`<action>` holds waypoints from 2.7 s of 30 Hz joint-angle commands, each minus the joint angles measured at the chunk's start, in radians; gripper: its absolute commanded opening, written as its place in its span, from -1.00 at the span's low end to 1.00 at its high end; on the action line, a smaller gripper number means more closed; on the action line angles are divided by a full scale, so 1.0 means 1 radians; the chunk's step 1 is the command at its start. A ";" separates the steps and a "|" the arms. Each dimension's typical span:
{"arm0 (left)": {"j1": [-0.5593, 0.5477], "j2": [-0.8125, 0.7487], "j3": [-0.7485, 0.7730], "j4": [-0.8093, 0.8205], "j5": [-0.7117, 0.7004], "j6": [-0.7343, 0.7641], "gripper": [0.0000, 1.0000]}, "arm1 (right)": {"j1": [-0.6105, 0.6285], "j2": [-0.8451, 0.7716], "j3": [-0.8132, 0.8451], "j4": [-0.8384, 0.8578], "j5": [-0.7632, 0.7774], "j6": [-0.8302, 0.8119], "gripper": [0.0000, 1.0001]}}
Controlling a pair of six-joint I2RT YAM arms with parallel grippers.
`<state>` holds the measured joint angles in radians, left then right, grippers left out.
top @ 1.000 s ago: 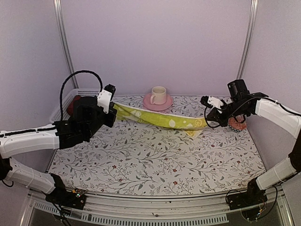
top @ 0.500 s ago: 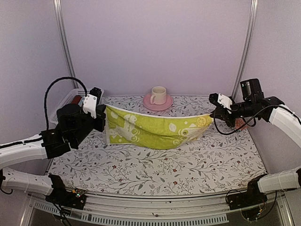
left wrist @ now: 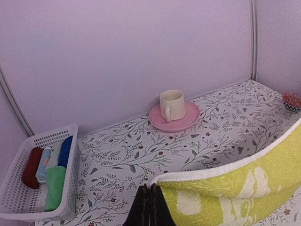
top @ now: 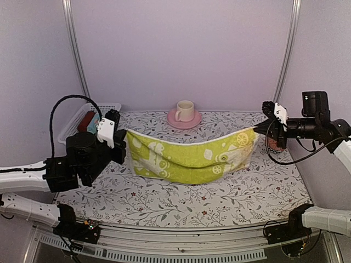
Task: Roll the towels
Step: Flatten out the towel at the center of the board, then fold the towel at the center of the board.
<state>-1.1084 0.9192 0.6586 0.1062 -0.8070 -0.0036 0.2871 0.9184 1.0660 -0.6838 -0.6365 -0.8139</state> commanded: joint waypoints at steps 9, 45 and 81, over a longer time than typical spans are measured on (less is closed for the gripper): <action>0.431 0.516 0.192 0.050 0.280 -0.106 -1.00 | -0.041 0.662 0.182 0.199 0.348 0.145 -0.96; 0.509 0.809 0.242 0.185 0.476 0.012 -1.00 | -0.115 0.841 0.188 0.256 0.163 -0.194 -0.96; 0.396 0.628 0.068 -0.017 0.467 -0.080 -1.00 | -0.114 0.722 -0.027 0.172 0.139 -0.340 -0.96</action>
<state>-0.6930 1.5654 0.7403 0.1295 -0.3561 -0.0643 0.1757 1.6585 1.0618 -0.4824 -0.4850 -1.1271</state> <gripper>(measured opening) 0.006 0.032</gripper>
